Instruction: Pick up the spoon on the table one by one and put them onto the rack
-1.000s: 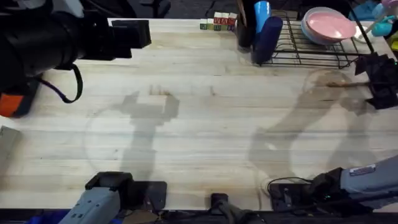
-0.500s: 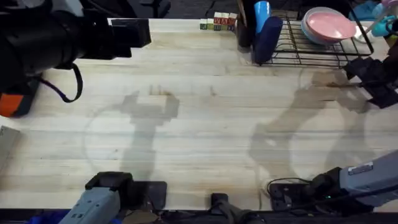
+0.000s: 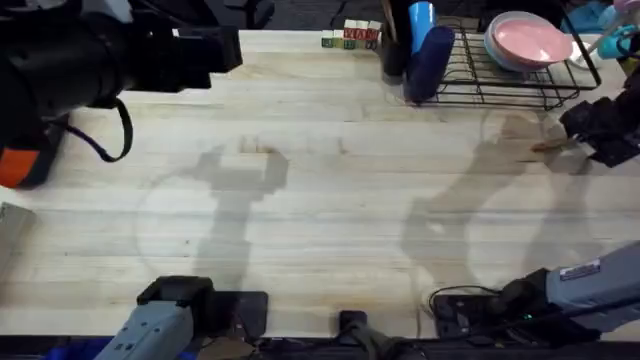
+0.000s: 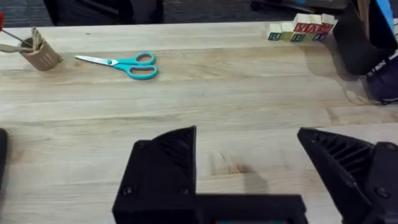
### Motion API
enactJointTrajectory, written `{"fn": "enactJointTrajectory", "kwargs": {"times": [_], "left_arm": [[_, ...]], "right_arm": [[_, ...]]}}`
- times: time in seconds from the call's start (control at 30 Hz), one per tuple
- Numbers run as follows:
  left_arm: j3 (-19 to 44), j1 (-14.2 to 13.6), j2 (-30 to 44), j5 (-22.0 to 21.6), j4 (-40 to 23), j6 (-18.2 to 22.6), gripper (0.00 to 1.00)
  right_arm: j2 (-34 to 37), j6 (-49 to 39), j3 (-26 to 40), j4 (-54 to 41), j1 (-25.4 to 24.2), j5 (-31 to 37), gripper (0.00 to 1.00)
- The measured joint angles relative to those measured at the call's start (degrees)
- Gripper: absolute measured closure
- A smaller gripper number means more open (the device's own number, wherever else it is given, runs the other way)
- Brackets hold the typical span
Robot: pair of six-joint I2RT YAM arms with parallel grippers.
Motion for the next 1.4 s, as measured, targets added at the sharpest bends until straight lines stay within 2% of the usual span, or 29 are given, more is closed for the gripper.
{"fn": "enactJointTrajectory", "kwargs": {"times": [0.1, 0.23, 0.33, 0.43, 0.67, 0.8, 1.13, 1.2, 1.4], "left_arm": [[0.0, 0.0, 0.0, 0.0, 0.13, 0.01, 0.007], [0.0, 0.0, -0.01, 0.0, 0.13, 0.01, 0.007], [0.0, 0.0, -0.02, 0.0, 0.13, 0.01, 0.008], [0.0, 0.0, 0.0, 0.0, 0.13, 0.02, 0.007], [0.0, 0.0, -0.02, 0.0, 0.13, 0.02, 0.007], [0.0, 0.0, -0.02, 0.0, 0.16, 0.02, 0.008], [0.0, 0.0, -0.02, 0.0, 2.72, 0.02, 0.007], [0.0, 0.0, -0.02, 0.0, 2.74, 0.02, 0.007], [0.0, 0.0, -0.02, 0.0, 2.74, 0.02, 0.007]], "right_arm": [[0.22, -0.19, -0.02, 0.8, 0.0, 0.2, 0.465], [0.93, -0.57, -0.02, 3.02, 0.02, 1.83, 0.576], [1.23, -0.59, -0.02, 3.59, 0.0, 3.07, 0.715], [1.34, -0.61, -0.02, 3.63, 0.0, 3.86, 0.793], [1.45, -0.61, -0.02, 3.57, 0.01, 4.51, 0.841], [1.45, -1.19, -0.02, 3.7, 0.0, 5.02, 0.957], [-0.41, -4.32, -0.61, 0.91, 0.07, 7.1, 0.972], [-4.84, -5.52, -0.96, -1.39, 0.07, 8.07, 0.97], [-12.24, -5.99, -0.96, -6.38, 0.07, 8.78, 0.97]]}}
